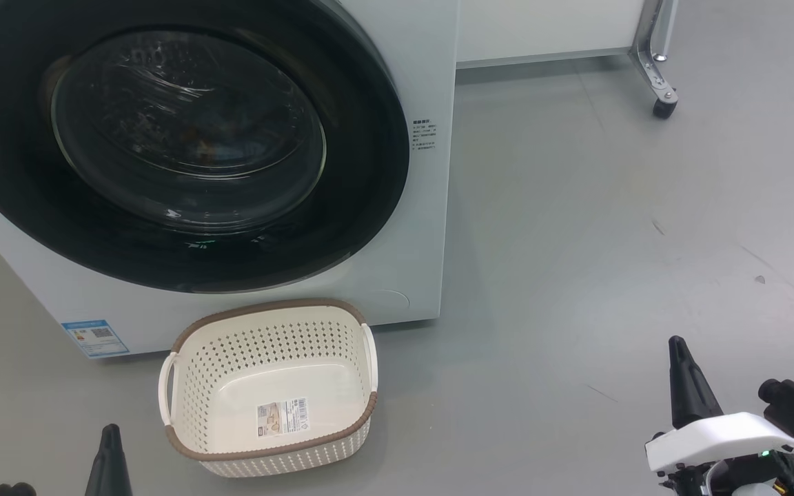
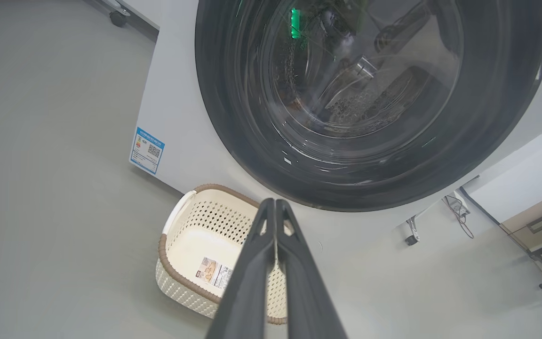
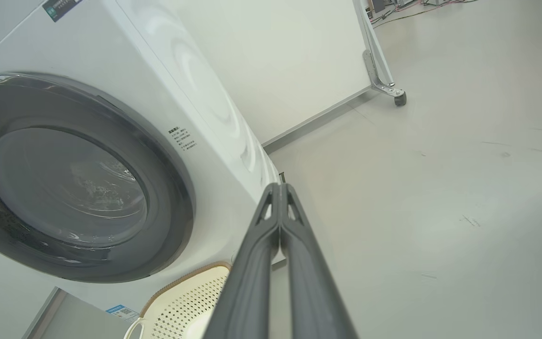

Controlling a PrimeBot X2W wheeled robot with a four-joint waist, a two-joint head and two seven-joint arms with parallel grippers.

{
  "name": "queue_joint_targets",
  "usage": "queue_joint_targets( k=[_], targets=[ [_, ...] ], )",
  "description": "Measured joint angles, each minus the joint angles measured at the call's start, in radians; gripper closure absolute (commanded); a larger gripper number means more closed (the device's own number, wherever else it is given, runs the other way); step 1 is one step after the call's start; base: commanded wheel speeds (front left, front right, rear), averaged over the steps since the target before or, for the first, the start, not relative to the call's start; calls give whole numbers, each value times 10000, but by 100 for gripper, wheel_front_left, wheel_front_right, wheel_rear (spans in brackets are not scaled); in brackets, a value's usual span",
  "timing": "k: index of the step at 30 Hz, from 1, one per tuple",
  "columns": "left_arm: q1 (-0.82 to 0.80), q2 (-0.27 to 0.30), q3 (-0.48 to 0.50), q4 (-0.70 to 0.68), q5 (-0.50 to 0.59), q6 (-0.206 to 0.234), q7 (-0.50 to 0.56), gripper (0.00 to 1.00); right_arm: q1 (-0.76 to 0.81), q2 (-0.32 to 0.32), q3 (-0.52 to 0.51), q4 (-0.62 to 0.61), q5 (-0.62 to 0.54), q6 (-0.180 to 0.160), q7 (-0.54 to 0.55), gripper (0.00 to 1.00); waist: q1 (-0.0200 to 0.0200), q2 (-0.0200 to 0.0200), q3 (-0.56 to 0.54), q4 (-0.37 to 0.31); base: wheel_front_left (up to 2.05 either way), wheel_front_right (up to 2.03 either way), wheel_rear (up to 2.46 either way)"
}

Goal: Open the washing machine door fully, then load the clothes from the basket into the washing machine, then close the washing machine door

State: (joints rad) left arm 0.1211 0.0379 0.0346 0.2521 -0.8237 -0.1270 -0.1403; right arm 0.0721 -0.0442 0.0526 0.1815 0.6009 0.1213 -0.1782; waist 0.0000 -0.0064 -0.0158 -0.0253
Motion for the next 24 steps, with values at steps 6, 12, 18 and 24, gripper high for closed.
queue_joint_targets(
  k=[6,12,18,24],
  targets=[
    [-102,0,23,13,-639,0,176,100,-40,-17,-107,46,878,-2,199,100,0,0,16,22,0,0,0],
    [-268,0,65,23,-1262,0,399,100,-134,-56,-203,121,1743,-2,418,100,0,0,32,44,0,0,0],
    [-425,0,117,35,-1900,0,617,100,-244,-81,-314,196,2614,-2,621,100,0,0,48,65,0,0,0],
    [-528,0,173,52,-2535,0,803,100,-326,-136,-422,261,3482,-2,809,100,0,0,64,86,0,0,0]
  ],
)
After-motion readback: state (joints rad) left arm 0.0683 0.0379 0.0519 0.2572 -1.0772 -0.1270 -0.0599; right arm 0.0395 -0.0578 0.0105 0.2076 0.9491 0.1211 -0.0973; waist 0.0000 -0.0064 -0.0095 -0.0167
